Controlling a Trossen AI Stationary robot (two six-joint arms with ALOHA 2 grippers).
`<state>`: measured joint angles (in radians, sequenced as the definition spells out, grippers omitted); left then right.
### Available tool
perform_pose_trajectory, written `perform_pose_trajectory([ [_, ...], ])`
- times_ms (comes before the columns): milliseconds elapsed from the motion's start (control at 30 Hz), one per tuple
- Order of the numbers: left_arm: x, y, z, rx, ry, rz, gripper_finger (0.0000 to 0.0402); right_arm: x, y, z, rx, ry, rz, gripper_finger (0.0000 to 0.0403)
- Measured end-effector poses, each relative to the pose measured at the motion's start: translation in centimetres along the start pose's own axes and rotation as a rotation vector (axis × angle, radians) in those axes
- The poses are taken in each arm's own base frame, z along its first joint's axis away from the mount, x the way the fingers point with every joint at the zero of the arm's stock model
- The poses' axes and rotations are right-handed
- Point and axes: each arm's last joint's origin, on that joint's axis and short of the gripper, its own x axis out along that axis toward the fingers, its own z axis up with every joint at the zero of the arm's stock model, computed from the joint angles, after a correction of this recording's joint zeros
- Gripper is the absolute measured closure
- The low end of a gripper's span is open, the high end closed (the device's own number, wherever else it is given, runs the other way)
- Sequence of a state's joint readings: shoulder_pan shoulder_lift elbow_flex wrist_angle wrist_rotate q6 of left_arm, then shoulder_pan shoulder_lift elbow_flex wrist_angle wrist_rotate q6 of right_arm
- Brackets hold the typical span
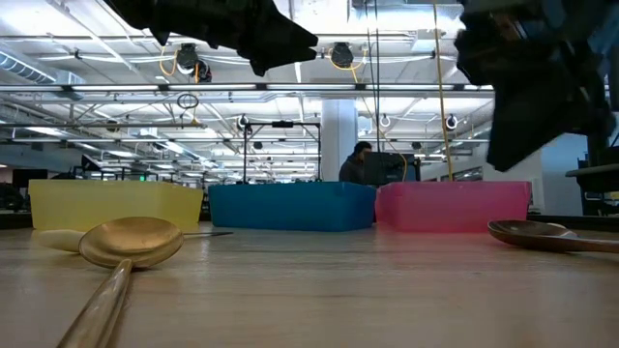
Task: Pick & Place Kitchen Items
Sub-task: Put the wooden serving spoon into the pink bin
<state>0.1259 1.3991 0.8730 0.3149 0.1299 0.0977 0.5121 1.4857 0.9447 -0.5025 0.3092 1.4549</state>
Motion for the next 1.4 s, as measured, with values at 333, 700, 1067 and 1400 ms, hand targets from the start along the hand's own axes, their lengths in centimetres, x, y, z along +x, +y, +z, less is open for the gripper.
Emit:
perform_pose_trajectory([
  [333, 0.0, 0.0, 0.0, -0.023, -0.002, 0.000, 0.0215, -0.2, -1.2, -0.9, 0.104, 0.108, -0.117, 0.0353],
  [700, 0.0, 0.0, 0.0, -0.049, 0.002, -0.001, 0.0215, -0.1, -2.5, 0.3, -0.060, 0.067, -0.245, 0.0353],
  [1067, 0.0, -0.1, -0.2, -0.046, 0.023, -0.006, 0.0215, 0.1, -1.9, 0.4, -0.439, 0.100, -0.168, 0.0353],
  [1400, 0.0, -0.1, -0.4, -0.026, 0.043, -0.007, 0.0215, 0.2, -1.4, 0.4, -0.500, 0.130, -0.100, 0.0353],
])
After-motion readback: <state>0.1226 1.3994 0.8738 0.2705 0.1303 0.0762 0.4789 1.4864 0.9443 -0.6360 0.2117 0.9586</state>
